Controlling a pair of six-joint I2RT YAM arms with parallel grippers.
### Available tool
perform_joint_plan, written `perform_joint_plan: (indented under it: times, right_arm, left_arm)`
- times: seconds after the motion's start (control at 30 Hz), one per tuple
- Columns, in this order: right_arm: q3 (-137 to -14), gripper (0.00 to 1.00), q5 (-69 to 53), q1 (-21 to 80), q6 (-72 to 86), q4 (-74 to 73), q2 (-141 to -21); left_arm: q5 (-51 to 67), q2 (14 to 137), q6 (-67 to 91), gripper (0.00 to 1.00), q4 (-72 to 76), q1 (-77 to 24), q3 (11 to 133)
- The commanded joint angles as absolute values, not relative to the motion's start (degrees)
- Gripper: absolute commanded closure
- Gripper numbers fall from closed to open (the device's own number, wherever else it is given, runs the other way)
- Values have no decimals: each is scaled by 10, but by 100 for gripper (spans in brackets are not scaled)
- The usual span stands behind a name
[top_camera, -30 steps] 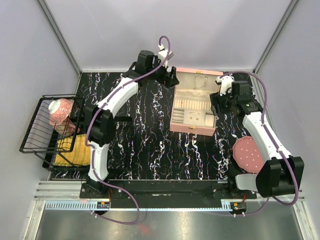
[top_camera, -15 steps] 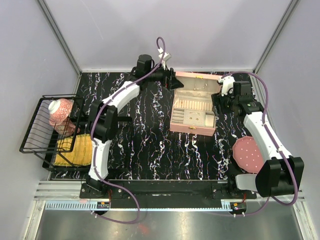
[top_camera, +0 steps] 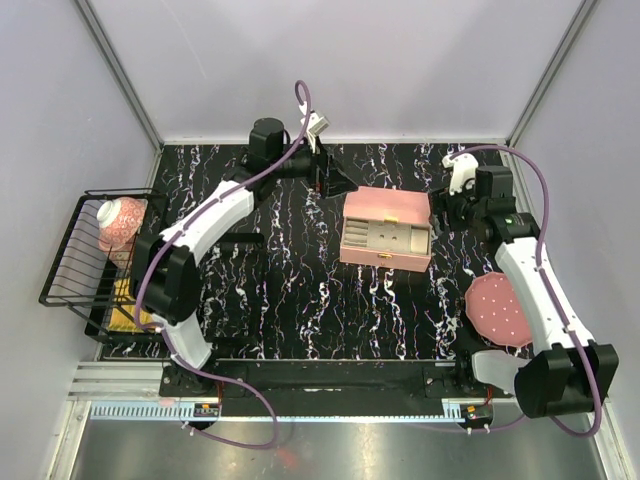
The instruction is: Organize the mixed jewelry
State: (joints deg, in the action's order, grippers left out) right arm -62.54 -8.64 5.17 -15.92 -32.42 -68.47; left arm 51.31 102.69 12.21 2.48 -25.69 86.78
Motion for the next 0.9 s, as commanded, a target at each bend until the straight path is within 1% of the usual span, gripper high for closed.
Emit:
perform_joint_plan:
  times: [0.0,0.07,0.27,0.43,0.57,0.7,0.87]
  right_arm:
    - [-626,22,-84,47,-166,-329,-651]
    - [-626,22,-80,48,-166,-334,-641]
    - [-627,22,-69,47,-172,-355,-604]
    - [-628,22,-49,47,-175,-368,-582]
    - [-626,22,-30,47,-177,-375,-572]
    - [-621,22,-18,47,-179,-381,-558]
    - [-617,22,-5,47,-187,-391,-534]
  left_arm:
    - [415,976,44,1,-37,-284,848]
    - [346,976,5,1,-74,-315,850]
    - [239,1021,-59,1,-136,-378,892]
    - [149,1058,-105,1,-142,-445,891]
    - [71,1095,-131,1,-149,-476,901]
    - [21,1127,-150,1,-149,-501,904]
    - [13,1136,-139,1,-152,-514,867]
